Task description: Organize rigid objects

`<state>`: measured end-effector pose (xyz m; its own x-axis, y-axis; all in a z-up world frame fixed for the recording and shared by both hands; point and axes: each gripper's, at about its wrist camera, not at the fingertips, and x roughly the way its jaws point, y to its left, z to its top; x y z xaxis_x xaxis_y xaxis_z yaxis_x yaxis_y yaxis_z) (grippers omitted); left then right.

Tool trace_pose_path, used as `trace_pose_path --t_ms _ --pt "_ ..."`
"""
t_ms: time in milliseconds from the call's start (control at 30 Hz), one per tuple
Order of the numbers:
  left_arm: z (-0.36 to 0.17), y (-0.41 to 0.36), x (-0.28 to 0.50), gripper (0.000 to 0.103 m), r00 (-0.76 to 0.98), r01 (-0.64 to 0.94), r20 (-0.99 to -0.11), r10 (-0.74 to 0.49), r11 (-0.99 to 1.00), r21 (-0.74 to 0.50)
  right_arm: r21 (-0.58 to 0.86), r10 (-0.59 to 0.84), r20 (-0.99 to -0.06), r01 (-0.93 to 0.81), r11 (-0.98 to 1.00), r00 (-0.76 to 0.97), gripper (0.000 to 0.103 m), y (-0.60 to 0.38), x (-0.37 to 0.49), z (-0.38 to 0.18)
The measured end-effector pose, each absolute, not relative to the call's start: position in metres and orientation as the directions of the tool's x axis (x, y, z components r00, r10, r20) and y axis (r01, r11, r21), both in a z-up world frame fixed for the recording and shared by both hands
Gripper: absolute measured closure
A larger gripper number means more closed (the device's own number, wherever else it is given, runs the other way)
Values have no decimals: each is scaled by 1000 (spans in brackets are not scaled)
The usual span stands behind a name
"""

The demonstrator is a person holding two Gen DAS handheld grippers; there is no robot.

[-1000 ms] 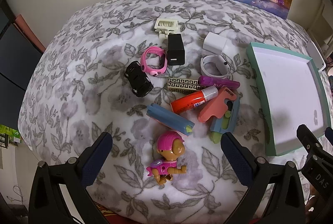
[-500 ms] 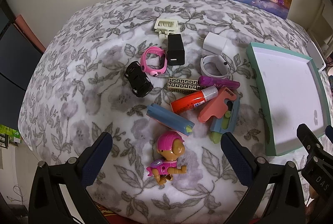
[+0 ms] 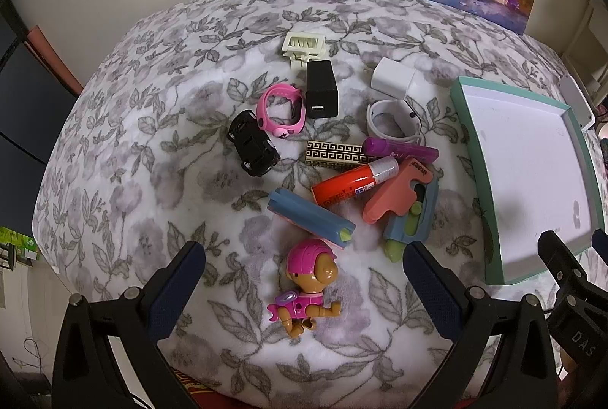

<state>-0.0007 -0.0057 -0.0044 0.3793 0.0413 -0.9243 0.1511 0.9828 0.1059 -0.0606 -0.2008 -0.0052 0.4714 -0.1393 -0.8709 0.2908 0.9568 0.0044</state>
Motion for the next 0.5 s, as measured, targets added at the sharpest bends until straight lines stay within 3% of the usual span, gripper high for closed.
trace_pose_path --t_ms 500 --pt "-38 38 15 0 246 32 -969 12 999 21 121 -25 -888 285 951 459 0 -186 -43 -11"
